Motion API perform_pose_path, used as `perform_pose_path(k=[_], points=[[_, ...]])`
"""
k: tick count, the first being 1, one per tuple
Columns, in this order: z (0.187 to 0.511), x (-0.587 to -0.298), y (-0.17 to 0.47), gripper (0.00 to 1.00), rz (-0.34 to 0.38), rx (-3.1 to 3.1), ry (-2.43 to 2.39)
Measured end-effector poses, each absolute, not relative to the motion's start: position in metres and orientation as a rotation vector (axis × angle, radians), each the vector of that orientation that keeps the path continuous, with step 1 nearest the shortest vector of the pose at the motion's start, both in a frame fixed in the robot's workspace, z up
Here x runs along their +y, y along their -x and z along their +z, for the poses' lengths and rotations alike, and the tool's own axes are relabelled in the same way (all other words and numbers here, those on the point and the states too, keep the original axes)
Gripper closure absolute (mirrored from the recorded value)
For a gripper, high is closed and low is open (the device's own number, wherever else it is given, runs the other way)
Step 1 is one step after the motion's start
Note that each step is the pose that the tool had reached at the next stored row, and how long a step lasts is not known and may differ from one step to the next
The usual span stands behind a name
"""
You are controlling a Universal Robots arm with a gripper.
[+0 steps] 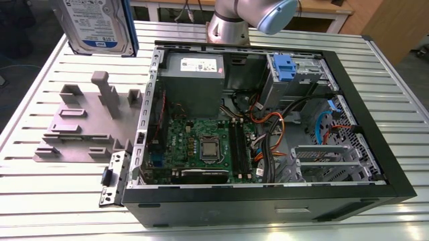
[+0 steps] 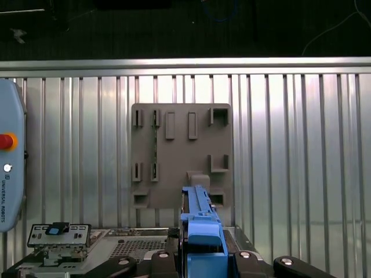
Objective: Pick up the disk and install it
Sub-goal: 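Pick up the disk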
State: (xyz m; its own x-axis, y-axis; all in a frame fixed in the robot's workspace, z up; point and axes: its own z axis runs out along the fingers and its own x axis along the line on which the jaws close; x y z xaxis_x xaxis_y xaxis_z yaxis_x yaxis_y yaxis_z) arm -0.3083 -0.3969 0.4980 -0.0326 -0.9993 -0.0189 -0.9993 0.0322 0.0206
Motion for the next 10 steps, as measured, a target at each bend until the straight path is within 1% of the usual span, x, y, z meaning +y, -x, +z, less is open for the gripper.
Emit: perform_pose_path(k=[10], points=[[0.498,-0.3969,0.3042,0.64,-0.044,-2.256,-2.184]])
